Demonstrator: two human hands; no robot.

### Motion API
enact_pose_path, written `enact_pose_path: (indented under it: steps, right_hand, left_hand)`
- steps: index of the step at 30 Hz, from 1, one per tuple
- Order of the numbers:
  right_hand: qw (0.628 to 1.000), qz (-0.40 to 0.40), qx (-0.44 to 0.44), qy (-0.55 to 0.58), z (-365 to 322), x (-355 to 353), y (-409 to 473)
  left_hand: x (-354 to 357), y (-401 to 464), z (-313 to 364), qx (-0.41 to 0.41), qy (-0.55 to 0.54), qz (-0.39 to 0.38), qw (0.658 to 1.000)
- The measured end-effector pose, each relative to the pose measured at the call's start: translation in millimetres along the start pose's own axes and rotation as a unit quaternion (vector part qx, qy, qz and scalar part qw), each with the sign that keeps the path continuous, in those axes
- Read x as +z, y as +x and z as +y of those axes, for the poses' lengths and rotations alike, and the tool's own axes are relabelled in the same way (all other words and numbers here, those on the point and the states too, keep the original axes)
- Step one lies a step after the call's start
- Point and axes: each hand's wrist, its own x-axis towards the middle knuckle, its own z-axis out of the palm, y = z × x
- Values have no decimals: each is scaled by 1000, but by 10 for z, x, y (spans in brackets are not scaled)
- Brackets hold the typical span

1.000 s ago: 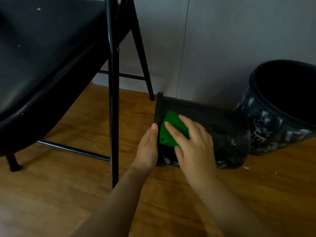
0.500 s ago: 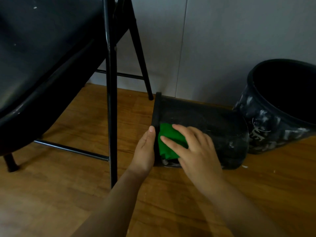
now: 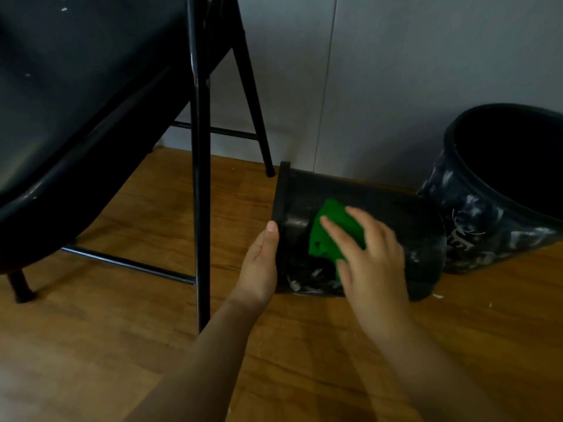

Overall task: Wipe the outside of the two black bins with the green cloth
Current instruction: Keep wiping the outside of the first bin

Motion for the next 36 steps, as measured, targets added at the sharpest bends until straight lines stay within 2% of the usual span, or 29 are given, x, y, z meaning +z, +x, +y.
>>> enact_pose_path:
  steps: [2,3,7,9,10,13,15,17,21,22,26,27,29,31,33,36]
  right_hand:
    - [997,22,66,26,-57,11,43]
    - [997,23,61,30,-118,28,50]
    - [994,-41,-100,5,-267,91,-24]
    - [990,-47,-134,-16,-173,68,-55]
    - [992,-38,-121,-18,-106,53,-63]
    - [1000,6,2,8,2,26,-60]
    - [998,26,50,14,-83,42,-44]
    - [999,15,19,20,-213,82,-44]
    - [993,-49,-105,-11,-193,85,-103]
    - [994,-48,-93,-15,-122,66,-114]
    - [995,5,91,31,40,-5,-110]
    - [993,16,111,34,10,-3,-98]
    - [996,20,79,36,-88,23,-91]
    - [1000,-6,6,28,-128,44,-119]
    - [999,-29,-26,10,-45,31,-153]
    - [996,1,81,27,169,-28,-187]
  left_hand:
    - [5,20,4,-3,-4,8,1000]
    - [9,28,11,-5,-10,7,1000]
    - [10,42,17,12,-16,9,1000]
    - [5,36,5,21,-9,8,1000]
    - [3,31,8,19,-8,4,1000]
    - [2,32,26,10,6,-1,1000]
    - [14,47,49,11,9,4,1000]
    - [28,51,65,16,5,7,1000]
    - [12,39,20,29,12,4,1000]
    - [10,28,18,26,11,0,1000]
    - [14,30,42,14,20,-1,1000]
    - [18,39,49,12,18,0,1000]
    - [35,54,55,8,12,4,1000]
    - [43,48,55,8,9,9,1000]
    - [36,43,46,10,5,7,1000]
    - [41,39,58,9,15,13,1000]
